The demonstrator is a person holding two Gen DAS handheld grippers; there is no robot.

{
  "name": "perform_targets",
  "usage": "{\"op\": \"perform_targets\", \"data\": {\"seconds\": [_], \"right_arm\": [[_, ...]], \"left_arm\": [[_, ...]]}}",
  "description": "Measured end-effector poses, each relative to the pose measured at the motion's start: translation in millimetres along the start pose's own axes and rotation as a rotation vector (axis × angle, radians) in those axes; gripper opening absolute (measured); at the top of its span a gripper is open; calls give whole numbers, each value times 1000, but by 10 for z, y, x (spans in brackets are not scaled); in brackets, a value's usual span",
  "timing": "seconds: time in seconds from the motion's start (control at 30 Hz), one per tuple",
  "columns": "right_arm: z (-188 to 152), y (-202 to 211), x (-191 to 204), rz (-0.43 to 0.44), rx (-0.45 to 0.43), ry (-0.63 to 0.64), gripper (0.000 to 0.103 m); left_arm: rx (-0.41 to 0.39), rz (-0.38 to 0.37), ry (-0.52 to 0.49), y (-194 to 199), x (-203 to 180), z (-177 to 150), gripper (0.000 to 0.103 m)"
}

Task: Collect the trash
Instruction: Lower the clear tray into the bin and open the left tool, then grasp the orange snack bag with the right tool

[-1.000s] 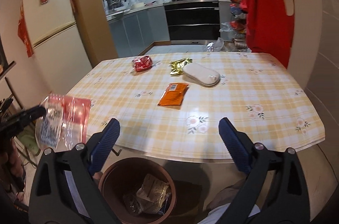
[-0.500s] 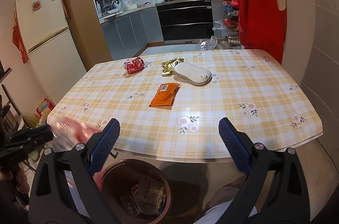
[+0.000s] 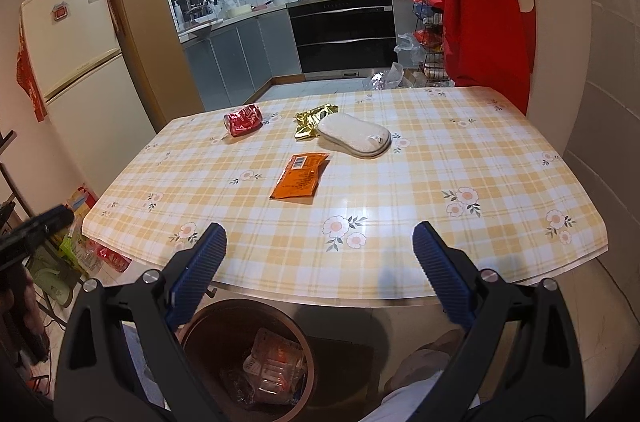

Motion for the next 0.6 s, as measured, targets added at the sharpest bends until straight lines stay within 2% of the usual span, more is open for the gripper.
{"op": "perform_targets", "data": {"seconds": [0.33,0.47,0.6], "right_arm": [[74,-502,-15,-3,28,14,93],[164,-967,-14,4,48,22,92],[238,-1543,1,31,92,13,82]], "left_arm": [[-28,88,22,-194,384,254,80],[-20,113,26,-398,519,311,80],[0,126,35,-683,639,360,80]]}}
Point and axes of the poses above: each gripper's, at about its wrist camera, not at the fingertips, and y roughly against the way its jaws point, x to its left, z to its top, the point moved 6 cm from there along -y, roughly the way its jaws point, and after that the axes turned 2 degrees about -x, right-handed, at the moved point
